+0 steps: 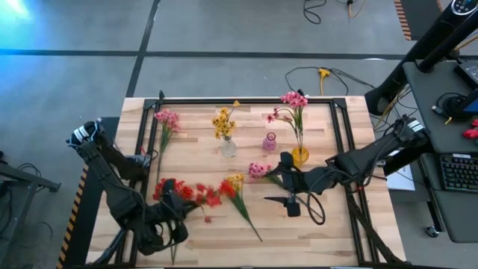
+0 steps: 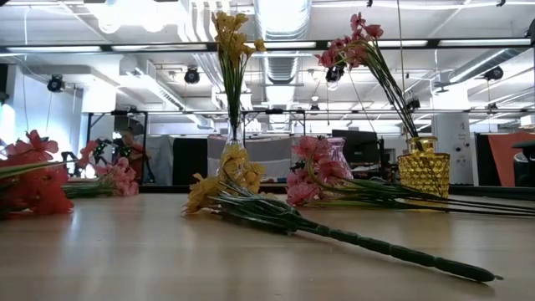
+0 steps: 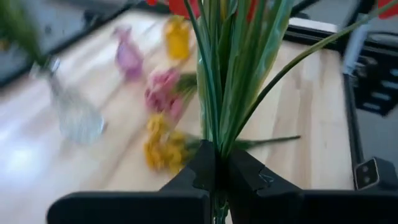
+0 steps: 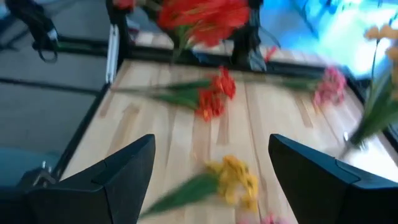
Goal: Sort flowers into vase by color
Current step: Put the right red flowers into the pink vase
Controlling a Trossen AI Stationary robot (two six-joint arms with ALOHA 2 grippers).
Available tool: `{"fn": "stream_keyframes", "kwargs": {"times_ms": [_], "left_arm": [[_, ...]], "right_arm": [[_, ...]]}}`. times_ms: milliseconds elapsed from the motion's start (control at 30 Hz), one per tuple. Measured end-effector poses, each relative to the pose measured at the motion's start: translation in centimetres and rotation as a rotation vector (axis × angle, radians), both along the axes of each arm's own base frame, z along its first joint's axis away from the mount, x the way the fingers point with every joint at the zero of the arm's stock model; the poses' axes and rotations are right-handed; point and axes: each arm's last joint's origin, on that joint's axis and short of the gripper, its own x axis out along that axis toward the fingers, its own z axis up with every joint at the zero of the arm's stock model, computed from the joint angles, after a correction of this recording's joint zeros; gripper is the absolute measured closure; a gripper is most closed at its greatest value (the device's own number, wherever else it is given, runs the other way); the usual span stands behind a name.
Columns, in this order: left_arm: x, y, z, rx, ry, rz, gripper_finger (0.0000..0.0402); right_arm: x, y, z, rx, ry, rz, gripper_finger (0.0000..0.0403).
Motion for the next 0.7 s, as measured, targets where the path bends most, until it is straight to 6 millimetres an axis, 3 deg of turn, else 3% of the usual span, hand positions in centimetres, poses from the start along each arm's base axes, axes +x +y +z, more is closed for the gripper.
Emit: {"fn": "stream_keyframes", "kwargs": {"times_ms": [167,400,567,700], "left_arm": [[1.5,-0.6,1.4,0.183,-0.042,-0.158,0.0401],[4.5,0.0,3.7,0.37,-0.154,-0.243,0.0401],[7.2,0.7,4.7,0.386,-0.274,-0.425,0.0401],[8.8,1.7,4.4,0.354,-0.299,-0.452,0.0401]], "right_arm": [[0.5,0.3,-1.5,-0.007,-0.123,0.023,0.0088],[1.3,1.4,-3.6,-0.007,-0.298,0.064,0.0093],[2.3,2.9,-4.8,-0.031,-0.371,0.1,0.0093],[3.0,4.4,-5.1,-0.071,-0.415,0.139,0.0093]]}}
